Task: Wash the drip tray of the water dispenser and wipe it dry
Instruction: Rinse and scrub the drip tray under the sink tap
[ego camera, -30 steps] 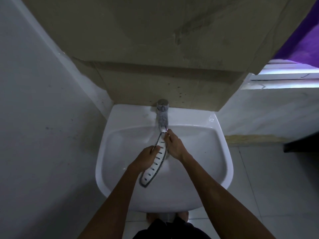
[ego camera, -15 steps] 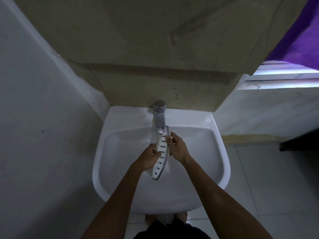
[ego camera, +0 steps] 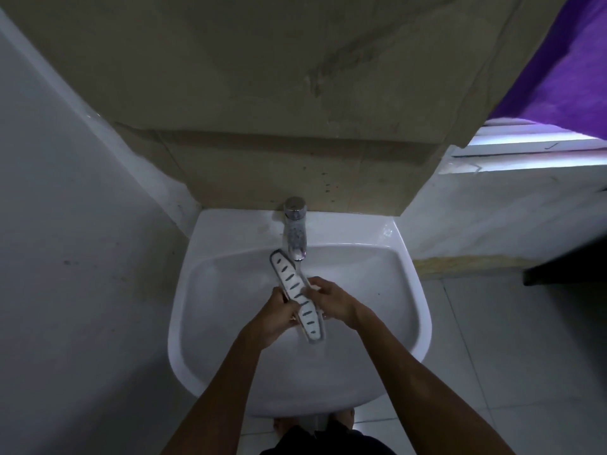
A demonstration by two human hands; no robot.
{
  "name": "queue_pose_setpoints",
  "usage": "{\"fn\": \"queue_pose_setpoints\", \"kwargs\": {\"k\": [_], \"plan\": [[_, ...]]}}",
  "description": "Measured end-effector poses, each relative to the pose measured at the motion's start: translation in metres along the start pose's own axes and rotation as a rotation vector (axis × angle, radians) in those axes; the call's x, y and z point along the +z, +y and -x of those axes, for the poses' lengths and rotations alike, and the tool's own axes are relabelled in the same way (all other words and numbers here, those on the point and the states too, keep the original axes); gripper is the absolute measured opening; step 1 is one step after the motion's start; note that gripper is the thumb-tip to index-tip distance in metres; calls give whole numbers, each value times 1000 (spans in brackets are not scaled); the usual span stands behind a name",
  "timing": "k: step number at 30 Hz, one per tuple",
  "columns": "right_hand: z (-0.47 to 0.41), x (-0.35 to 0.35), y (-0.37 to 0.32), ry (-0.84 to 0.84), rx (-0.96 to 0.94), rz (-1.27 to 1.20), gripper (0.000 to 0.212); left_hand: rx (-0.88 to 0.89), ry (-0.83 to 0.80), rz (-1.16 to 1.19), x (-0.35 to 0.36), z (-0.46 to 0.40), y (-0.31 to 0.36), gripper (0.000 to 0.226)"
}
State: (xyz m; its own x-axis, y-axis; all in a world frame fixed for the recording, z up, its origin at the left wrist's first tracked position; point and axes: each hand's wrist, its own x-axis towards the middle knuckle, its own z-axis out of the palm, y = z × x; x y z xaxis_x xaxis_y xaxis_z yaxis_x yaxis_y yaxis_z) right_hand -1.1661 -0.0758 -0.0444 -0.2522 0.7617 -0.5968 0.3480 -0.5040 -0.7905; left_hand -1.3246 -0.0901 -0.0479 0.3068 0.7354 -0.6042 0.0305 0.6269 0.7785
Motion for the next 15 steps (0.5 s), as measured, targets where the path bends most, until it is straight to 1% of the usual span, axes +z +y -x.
{"fn": "queue_pose_setpoints", "kwargs": {"k": [2,3,5,6,9,11,13,15], "plan": [[1,-1,3,-37,-35,40,33,17,9,77,0,0,1,39],[1,-2,3,-30,-65,61,30,15,43,74,0,-1,2,38],[0,-2,5,47,-140,163,26,-47,165,40,-4,-5,4,40],[-2,-2,8,107,-179,246,27,-87,196,61,-7,-7,6,42],[-7,-3,19,272,-274,437,31,-136,103,158,-14,-7,12,52],[-9,-3,23,339,-340,541,33,-132,112,204,-14,-8,14,55],[-12,-2,26,361,-418,648,36,-115,222,280,-12,-13,12,48],[-13,-2,25,358,-427,697,41,-121,316,388,-10,-17,10,36]]}}
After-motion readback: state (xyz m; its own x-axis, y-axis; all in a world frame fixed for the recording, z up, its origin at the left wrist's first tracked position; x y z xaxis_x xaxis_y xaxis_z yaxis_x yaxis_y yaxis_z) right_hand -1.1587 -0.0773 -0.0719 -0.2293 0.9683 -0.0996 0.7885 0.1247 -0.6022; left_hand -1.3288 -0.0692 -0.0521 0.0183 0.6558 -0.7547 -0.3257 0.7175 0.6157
